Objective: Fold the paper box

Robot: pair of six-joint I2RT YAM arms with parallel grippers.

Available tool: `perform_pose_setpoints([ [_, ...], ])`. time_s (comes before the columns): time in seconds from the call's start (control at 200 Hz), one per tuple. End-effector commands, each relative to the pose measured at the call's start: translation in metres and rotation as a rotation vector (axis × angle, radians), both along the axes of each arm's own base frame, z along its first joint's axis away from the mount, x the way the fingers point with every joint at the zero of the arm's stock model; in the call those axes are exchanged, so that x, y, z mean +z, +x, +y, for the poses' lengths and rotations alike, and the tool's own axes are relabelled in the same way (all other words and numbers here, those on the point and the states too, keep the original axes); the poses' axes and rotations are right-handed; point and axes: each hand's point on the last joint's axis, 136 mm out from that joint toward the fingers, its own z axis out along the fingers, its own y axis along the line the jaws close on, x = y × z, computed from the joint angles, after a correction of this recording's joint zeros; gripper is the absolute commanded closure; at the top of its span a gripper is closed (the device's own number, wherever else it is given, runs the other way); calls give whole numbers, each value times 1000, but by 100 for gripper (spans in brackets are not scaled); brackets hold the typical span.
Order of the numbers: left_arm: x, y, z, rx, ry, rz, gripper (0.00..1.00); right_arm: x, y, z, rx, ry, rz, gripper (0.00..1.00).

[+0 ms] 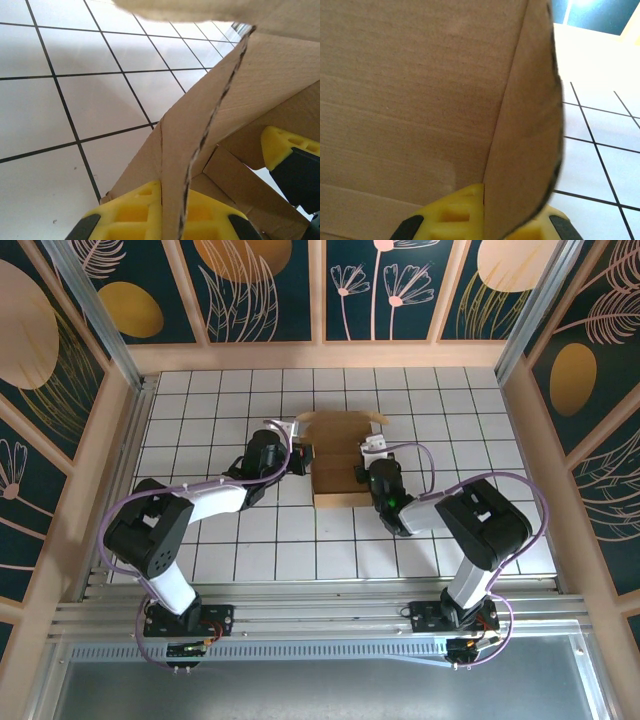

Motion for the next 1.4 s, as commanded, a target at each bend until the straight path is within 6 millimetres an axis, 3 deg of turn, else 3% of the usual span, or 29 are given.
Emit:
perform_pose_setpoints([
  [0.0,-64,-69,-23,-204,56,232,86,-4,-22,35,156,-52,4,100],
  [0.255,-74,-83,-19,-198,17,308,81,8,-27,29,133,-84,-61,100],
  [0.275,-63,-82,-19,-195,8,285,81,9,-29,29,133,-89,-66,100],
  [0.546,-64,-87,-3,-154,60,268,79,10,-48,20,128,-135,-126,100],
  [0.746,-35,-93,7,-149,43,182,79,11,-52,17,134,-164,-141,100],
  [0.836,-10,-101,15,-152,28,100,79,10,-52,18,136,-168,-142,100],
  [0.961,42,-109,33,-109,-13,-42,79,10,-52,17,131,-162,-147,100],
  [1.041,67,-99,61,52,2,-76,80,10,-54,16,130,-163,-157,100],
  [1.076,74,-90,78,148,19,-69,76,10,-54,16,130,-163,-160,100],
  [1.226,59,-49,139,387,0,145,79,11,-54,17,139,-169,-165,100],
  [1.296,47,-31,148,395,-45,219,82,11,-54,18,139,-166,-166,100],
  [1.396,31,-10,137,341,-120,316,91,9,-54,21,155,-169,-158,100],
])
